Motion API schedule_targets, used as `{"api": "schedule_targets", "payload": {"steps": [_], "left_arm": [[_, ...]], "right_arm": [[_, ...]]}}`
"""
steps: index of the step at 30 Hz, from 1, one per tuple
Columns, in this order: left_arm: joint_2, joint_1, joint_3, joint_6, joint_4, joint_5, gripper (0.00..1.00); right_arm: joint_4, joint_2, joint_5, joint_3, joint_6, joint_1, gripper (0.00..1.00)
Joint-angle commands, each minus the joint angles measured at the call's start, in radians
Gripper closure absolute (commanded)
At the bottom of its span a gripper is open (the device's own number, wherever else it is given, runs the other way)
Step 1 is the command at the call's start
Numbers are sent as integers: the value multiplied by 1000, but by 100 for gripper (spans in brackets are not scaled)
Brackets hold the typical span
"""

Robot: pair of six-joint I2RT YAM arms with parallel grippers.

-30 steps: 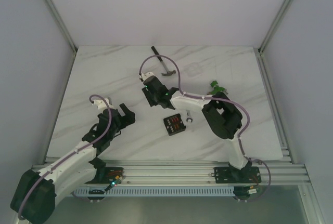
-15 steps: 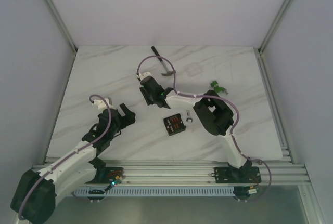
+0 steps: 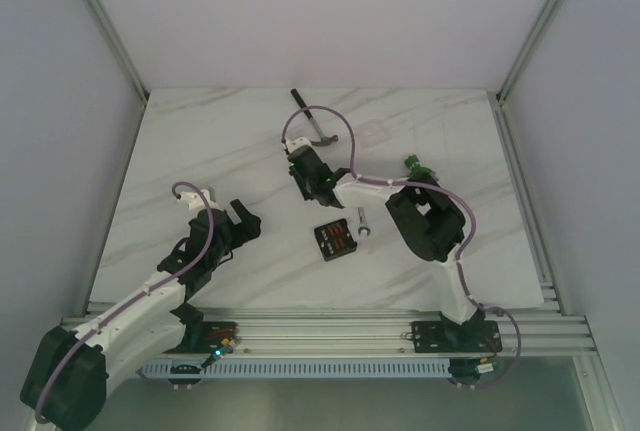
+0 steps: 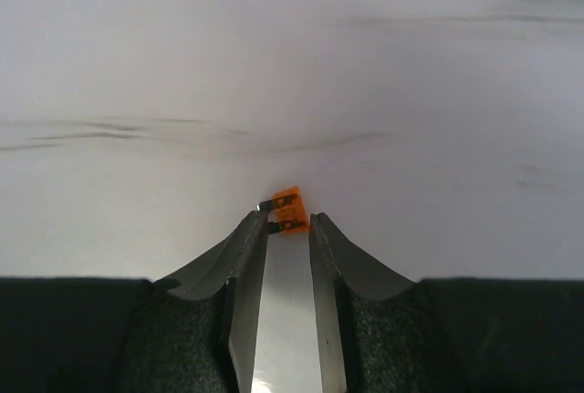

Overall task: Snap on the fuse box
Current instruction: Pick up the fuse from the center of the board.

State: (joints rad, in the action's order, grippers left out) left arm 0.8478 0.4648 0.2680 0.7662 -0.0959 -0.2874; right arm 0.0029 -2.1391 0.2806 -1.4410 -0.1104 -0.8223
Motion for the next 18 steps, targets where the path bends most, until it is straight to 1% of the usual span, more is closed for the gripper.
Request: {"api": "schedule_targets", "payload": {"steps": [1,6,9,11,13,18], "left_arm": [[-3,-6,-4,8,-3,16,0],[-4,-6,-6,12,-3,23,0],[-6,-6,-5,13,-3,26,0],[-4,-6,-5,15,-4,25,0],[-3,-6,-3,17,-6,26,0],[2,-6,-4,17,-8,28,0]], "right_arm": [[-70,36,41,55,3,37,67],[-45,63,-7,46,-33,37,61],[-26,80,-17,49,-82,34,54],[-21,87,18,48,-143,34,47],[-21,90,78,47,-220,34,43],[-44,60,175,26,-398,34,43]]}}
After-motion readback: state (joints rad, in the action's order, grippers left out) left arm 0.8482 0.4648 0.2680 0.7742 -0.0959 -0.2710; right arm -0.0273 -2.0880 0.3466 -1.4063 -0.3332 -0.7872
